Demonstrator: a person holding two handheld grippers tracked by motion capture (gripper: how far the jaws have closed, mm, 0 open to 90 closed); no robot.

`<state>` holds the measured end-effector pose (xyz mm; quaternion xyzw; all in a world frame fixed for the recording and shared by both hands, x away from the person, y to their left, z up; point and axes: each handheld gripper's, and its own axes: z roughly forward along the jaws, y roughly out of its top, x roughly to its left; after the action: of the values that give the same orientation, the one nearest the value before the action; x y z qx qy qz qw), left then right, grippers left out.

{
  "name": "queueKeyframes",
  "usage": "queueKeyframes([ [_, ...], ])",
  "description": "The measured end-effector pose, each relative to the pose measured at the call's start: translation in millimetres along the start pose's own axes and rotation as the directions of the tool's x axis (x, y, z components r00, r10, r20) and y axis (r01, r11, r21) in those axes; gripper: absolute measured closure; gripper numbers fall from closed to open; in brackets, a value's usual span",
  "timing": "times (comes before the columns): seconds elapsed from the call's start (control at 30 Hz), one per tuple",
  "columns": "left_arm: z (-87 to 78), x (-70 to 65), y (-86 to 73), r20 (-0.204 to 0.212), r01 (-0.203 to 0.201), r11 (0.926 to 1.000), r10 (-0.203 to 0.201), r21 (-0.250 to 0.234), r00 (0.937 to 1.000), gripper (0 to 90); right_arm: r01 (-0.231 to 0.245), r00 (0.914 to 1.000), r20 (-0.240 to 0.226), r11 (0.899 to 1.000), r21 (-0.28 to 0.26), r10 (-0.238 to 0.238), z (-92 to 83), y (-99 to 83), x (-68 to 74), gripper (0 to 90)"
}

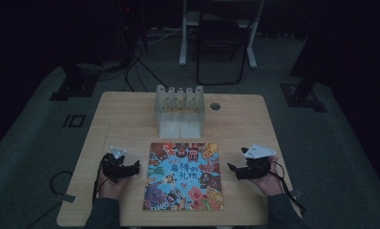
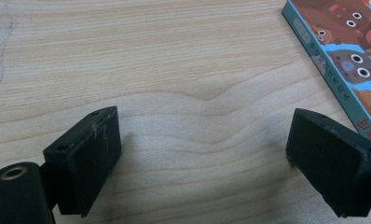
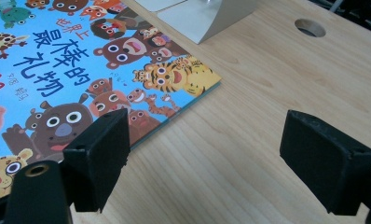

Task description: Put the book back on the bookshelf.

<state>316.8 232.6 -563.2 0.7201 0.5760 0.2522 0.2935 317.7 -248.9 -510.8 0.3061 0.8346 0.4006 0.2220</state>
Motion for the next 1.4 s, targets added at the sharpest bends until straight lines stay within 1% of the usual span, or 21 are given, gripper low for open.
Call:
queueKeyframes([
  [0.07, 0.0, 0.0, 0.0, 0.000, 0.000, 1.0000, 0.000, 0.000, 1.0000, 10.1, 0.012, 0.9999, 0.001, 1.000, -0.002, -0.012, -0.2, 2.9, -0.2, 15.5],
  [0.27, 0.3, 0.3, 0.1, 0.001, -0.001, 1.0000, 0.001, -0.001, 1.0000, 10.1, 0.013, 0.9999, -0.003, 1.000, -0.019, -0.013, -0.2, 10.4, 0.2, 14.4],
  [0.43, 0.5, 0.4, 0.5, 0.000, 0.000, 1.0000, 0.000, 0.000, 1.0000, 10.2, 0.029, 0.9995, -0.008, 0.999, -0.032, -0.029, 0.2, 19.5, 0.6, 14.3],
  [0.5, 0.9, 0.0, 0.9, -0.008, 0.008, 1.0000, -0.008, 0.000, 0.9999, 10.2, 0.034, 0.9993, -0.013, 0.999, -0.034, -0.034, 1.7, 24.0, 0.4, 13.7],
  [0.67, 1.1, -0.1, 1.2, -0.008, 0.006, 1.0000, -0.006, -0.001, 1.0000, 10.5, 0.041, 0.9987, -0.027, 0.999, -0.034, -0.042, 7.4, 33.5, 0.8, 12.6],
  [0.8, 0.1, -2.3, 1.7, -0.021, -0.026, 0.9996, 0.026, -0.005, 0.9994, 11.2, 0.040, 0.9986, -0.034, 0.999, -0.037, -0.041, 13.8, 38.9, 1.9, 12.0],
  [0.87, -0.1, -3.4, 2.1, -0.027, -0.035, 0.9994, 0.035, -0.005, 0.9990, 11.7, 0.037, 0.9985, -0.039, 0.999, -0.037, -0.039, 17.3, 40.9, 2.6, 11.7],
  [0.93, 0.1, -3.3, 2.3, -0.019, -0.032, 0.9995, 0.032, -0.002, 0.9993, 11.7, 0.039, 0.9983, -0.043, 0.999, -0.037, -0.040, 20.8, 42.4, 3.0, 11.7],
  [1.03, 1.1, -1.9, 2.4, -0.009, -0.018, 0.9998, 0.018, 0.002, 0.9998, 11.1, 0.037, 0.9978, -0.054, 0.999, -0.037, -0.039, 25.9, 44.3, 3.4, 11.7],
  [1.13, 2.5, 0.1, 2.1, -0.008, 0.006, 1.0000, -0.006, 0.007, 0.9999, 7.9, 0.031, 0.9973, -0.065, 0.999, -0.041, -0.034, 30.9, 45.0, 2.5, 11.7],
  [1.17, 2.8, 0.2, 2.3, -0.013, 0.011, 0.9999, -0.011, 0.010, 0.9999, 6.4, 0.031, 0.9974, -0.064, 0.999, -0.037, -0.033, 32.7, 44.9, 1.9, 11.7],
  [1.4, 3.3, 0.5, 2.6, -0.016, 0.013, 0.9998, -0.013, 0.018, 0.9998, 3.4, 0.023, 0.9975, -0.066, 0.999, -0.025, -0.024, 44.4, 44.0, -0.4, 11.7],
])
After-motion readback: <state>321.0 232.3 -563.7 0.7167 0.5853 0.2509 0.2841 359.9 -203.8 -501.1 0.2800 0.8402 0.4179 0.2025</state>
